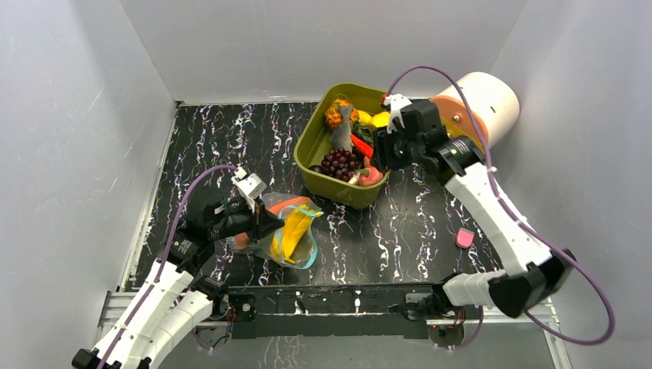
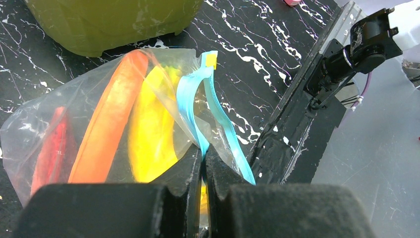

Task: Place the food in the zip-top bag and seal the zipper
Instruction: Pick up the fake vegetable from the bin.

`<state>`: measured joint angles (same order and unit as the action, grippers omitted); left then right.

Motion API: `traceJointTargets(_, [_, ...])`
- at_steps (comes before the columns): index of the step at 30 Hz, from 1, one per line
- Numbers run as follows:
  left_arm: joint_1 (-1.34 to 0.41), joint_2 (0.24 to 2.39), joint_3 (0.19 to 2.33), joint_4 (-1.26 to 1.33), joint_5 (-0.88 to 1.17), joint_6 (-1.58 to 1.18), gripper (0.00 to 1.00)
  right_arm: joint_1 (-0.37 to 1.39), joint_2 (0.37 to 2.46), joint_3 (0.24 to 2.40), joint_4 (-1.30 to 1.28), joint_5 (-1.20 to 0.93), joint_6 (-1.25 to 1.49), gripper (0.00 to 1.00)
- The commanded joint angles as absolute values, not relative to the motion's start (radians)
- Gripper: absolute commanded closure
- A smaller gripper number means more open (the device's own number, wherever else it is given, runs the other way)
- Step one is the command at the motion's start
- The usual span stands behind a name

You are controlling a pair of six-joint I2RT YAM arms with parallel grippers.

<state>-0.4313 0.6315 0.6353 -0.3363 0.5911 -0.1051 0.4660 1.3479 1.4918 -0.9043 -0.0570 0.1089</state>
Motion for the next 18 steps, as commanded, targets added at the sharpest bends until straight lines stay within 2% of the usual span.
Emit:
traceJointTargets(1, [-0.433,0.633,0.637,-0.303,0.603,-0.104,0.97,0.478,1.192,1.425,-0.842,-0.201,0.156,0.82])
traceJointTargets(11, [-0.433,0.635,0.654,-0.304,0.592,-0.135,0.97,0.527,1.046,1.247,-0.857,-0.408,0.285,0.82])
traceJointTargets(18, [-0.433,0.646,0.661,-0.278,0.602,-0.165,0.98,0.66,1.038,1.186,-0.832,-0.382,0.359,0.81])
